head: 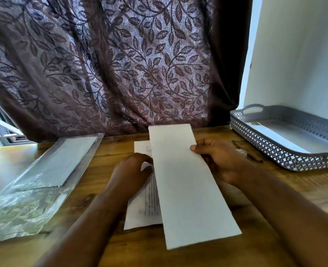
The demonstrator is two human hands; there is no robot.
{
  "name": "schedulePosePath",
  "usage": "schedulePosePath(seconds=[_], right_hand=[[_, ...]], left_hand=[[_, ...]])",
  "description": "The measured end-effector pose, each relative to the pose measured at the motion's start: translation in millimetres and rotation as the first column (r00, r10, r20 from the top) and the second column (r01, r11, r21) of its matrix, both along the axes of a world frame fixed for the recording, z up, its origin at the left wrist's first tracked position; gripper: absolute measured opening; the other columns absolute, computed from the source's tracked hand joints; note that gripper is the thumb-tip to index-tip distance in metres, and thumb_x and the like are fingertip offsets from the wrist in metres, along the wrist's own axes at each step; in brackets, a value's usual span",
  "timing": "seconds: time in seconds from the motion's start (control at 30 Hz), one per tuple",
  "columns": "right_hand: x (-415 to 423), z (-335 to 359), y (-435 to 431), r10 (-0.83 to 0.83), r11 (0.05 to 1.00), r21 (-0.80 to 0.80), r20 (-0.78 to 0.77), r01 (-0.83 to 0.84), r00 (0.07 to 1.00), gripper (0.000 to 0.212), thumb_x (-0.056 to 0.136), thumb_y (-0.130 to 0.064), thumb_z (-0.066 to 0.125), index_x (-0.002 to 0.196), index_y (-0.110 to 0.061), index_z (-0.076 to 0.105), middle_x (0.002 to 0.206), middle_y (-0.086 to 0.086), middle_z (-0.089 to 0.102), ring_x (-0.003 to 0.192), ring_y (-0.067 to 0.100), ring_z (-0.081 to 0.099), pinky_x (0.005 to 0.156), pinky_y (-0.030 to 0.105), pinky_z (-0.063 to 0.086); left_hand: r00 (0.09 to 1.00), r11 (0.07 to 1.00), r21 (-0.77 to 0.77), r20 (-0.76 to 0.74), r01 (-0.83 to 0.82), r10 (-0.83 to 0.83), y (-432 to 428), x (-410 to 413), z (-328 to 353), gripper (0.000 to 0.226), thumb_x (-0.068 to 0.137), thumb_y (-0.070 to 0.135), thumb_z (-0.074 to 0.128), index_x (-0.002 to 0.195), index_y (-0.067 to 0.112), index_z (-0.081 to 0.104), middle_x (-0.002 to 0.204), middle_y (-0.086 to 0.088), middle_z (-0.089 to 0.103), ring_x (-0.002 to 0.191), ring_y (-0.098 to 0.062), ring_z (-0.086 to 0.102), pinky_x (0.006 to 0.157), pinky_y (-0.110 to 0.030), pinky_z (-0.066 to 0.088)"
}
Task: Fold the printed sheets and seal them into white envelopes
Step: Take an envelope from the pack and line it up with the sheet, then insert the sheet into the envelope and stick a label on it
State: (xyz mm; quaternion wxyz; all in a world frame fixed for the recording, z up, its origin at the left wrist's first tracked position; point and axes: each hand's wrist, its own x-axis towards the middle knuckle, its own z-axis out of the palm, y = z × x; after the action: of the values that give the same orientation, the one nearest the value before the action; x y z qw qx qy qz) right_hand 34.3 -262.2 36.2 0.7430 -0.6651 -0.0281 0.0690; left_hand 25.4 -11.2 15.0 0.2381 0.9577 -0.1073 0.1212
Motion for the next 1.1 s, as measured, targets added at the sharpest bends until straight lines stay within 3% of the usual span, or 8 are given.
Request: schedulePosePath(seconds=[0.1, 0.3, 0.43, 0.5, 0.67, 0.8, 0.97, 1.1], right_hand=[[-0.8, -6.8, 2.4, -0.028, 0.992, -0.126, -0.039, 0.023, 0.999, 0.013, 0.091, -0.008, 0.069, 0.1, 0.001, 0.073, 0.097, 0.016, 0.078, 0.093, 0.033, 0.075, 0.087, 0.046, 0.06], [-0.6, -16.1, 10.2, -0.116, 0.929, -0.346, 0.06, 0.13, 0.991, 0.007, 0.087, -0.007, 0.075, 0.083, -0.002, 0.073, 0.09, 0.007, 0.078, 0.079, 0.018, 0.074, 0.07, 0.032, 0.057], [-1.0, -14.2, 11.4, -0.138, 0.69, -0.669, 0.254, 0.277, 0.957, 0.015, 0.086, -0.024, 0.079, 0.082, -0.009, 0.078, 0.081, -0.002, 0.074, 0.071, 0.009, 0.066, 0.062, 0.023, 0.052], [-3.3, -10.1, 11.7, -0.102, 0.585, -0.745, 0.324, 0.32, 0.94, 0.021, 0.089, -0.03, 0.075, 0.081, -0.012, 0.078, 0.073, -0.001, 0.073, 0.059, 0.008, 0.064, 0.054, 0.021, 0.05], [-6.8, -7.4, 7.7, -0.095, 0.569, -0.762, 0.312, 0.309, 0.945, 0.03, 0.095, -0.029, 0.067, 0.075, -0.007, 0.071, 0.065, 0.006, 0.073, 0.044, 0.016, 0.066, 0.044, 0.024, 0.05], [-8.5, 2.4, -21.1, -0.111, 0.379, -0.788, 0.482, 0.486, 0.869, 0.018, 0.094, -0.021, 0.065, 0.081, -0.012, 0.073, 0.078, 0.001, 0.072, 0.069, 0.016, 0.066, 0.057, 0.023, 0.049], [-15.0, -1.3, -80.0, -0.256, 0.327, -0.736, 0.535, 0.593, 0.805, 0.013, 0.087, -0.011, 0.069, 0.1, -0.013, 0.072, 0.101, 0.004, 0.072, 0.094, 0.022, 0.065, 0.083, 0.035, 0.053], [-18.7, -8.5, -96.8, -0.316, 0.334, -0.748, 0.484, 0.573, 0.816, 0.031, 0.08, -0.019, 0.08, 0.106, -0.014, 0.065, 0.108, 0.009, 0.067, 0.1, 0.027, 0.06, 0.081, 0.034, 0.045]], left_hand=[[0.999, 0.981, 0.19, 0.047, -0.036, 0.027, 16.2, 14.9, -12.0, 0.027, 0.096, 0.043, 0.055, 0.121, 0.036, 0.062, 0.131, 0.013, 0.061, 0.118, -0.008, 0.055, 0.105, -0.042, 0.044], [0.999, 0.978, 0.205, 0.021, -0.037, 0.034, 14.2, 15.5, -14.0, 0.033, 0.097, 0.042, 0.055, 0.129, 0.037, 0.06, 0.141, 0.015, 0.054, 0.132, -0.008, 0.047, 0.116, -0.047, 0.032], [0.997, 0.962, 0.265, 0.063, -0.065, 0.05, 9.4, 8.2, -12.3, 0.031, 0.1, 0.039, 0.051, 0.129, 0.033, 0.061, 0.141, 0.014, 0.055, 0.134, -0.008, 0.046, 0.122, -0.058, 0.008], [0.994, 0.967, 0.246, 0.097, -0.065, 0.042, 6.9, 4.2, -11.3, 0.029, 0.1, 0.039, 0.049, 0.126, 0.032, 0.062, 0.137, 0.013, 0.058, 0.131, -0.009, 0.05, 0.121, -0.059, 0.013], [0.958, 0.995, 0.088, 0.286, -0.046, 0.019, -7.4, -4.6, 0.1, 0.029, 0.101, 0.042, 0.05, 0.122, 0.029, 0.064, 0.13, 0.006, 0.064, 0.118, -0.014, 0.057, 0.094, -0.038, 0.05], [0.927, 0.989, 0.138, 0.361, 0.059, -0.106, -25.2, -13.2, 0.1, 0.027, 0.097, 0.042, 0.058, 0.118, 0.027, 0.066, 0.125, 0.004, 0.067, 0.115, -0.018, 0.059, 0.084, -0.036, 0.052], [0.9, 0.982, 0.165, 0.407, 0.093, -0.154, -31.1, -11.0, -2.2, 0.023, 0.094, 0.034, 0.065, 0.114, 0.024, 0.069, 0.121, 0.001, 0.069, 0.114, -0.022, 0.061, 0.085, -0.039, 0.054], [0.9, 0.983, 0.164, 0.41, 0.085, -0.146, -29.4, -8.5, -5.8, 0.02, 0.092, 0.029, 0.068, 0.112, 0.023, 0.07, 0.123, 0.001, 0.069, 0.116, -0.022, 0.06, 0.087, -0.04, 0.053]])
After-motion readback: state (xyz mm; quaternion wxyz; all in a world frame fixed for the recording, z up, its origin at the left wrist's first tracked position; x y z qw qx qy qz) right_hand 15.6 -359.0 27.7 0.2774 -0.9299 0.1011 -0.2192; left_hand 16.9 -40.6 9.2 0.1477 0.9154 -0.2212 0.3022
